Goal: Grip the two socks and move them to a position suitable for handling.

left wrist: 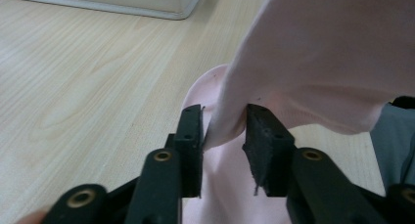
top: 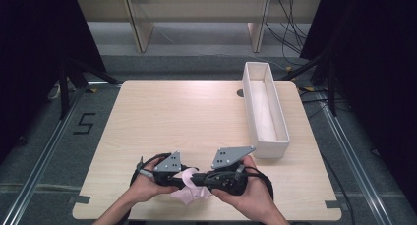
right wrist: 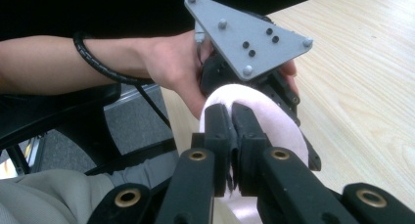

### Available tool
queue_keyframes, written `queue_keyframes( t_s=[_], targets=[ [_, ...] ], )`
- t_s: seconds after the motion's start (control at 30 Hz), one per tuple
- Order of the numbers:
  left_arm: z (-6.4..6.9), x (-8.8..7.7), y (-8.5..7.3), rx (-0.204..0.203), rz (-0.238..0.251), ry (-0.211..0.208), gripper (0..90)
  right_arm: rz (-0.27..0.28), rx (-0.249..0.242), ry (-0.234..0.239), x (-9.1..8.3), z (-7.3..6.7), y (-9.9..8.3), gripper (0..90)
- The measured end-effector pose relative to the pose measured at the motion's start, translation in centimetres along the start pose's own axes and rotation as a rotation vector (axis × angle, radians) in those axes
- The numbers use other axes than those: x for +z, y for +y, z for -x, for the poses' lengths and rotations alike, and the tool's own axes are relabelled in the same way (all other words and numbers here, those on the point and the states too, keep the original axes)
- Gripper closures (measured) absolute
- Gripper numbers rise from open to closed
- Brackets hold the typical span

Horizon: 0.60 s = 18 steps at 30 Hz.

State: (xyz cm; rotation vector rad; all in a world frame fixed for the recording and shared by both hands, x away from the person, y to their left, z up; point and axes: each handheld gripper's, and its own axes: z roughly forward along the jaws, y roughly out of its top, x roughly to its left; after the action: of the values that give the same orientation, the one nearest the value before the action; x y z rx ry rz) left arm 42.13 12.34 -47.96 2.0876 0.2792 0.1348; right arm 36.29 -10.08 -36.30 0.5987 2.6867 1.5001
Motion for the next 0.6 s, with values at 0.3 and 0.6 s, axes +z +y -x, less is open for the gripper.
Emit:
queue_keyframes(
  t_s=[0.3,0.6],
  targets=[
    [0.0,-0.6,-0.2,-0.027,0.014,-0.003,85.4,0.016,0.02,-0.005,-0.5,0.1,0.1,86.8],
    [0.0,-1.1,-0.3,-0.048,0.015,-0.01,88.6,0.032,0.018,-0.013,-0.9,0.4,0.1,86.9]
  ],
)
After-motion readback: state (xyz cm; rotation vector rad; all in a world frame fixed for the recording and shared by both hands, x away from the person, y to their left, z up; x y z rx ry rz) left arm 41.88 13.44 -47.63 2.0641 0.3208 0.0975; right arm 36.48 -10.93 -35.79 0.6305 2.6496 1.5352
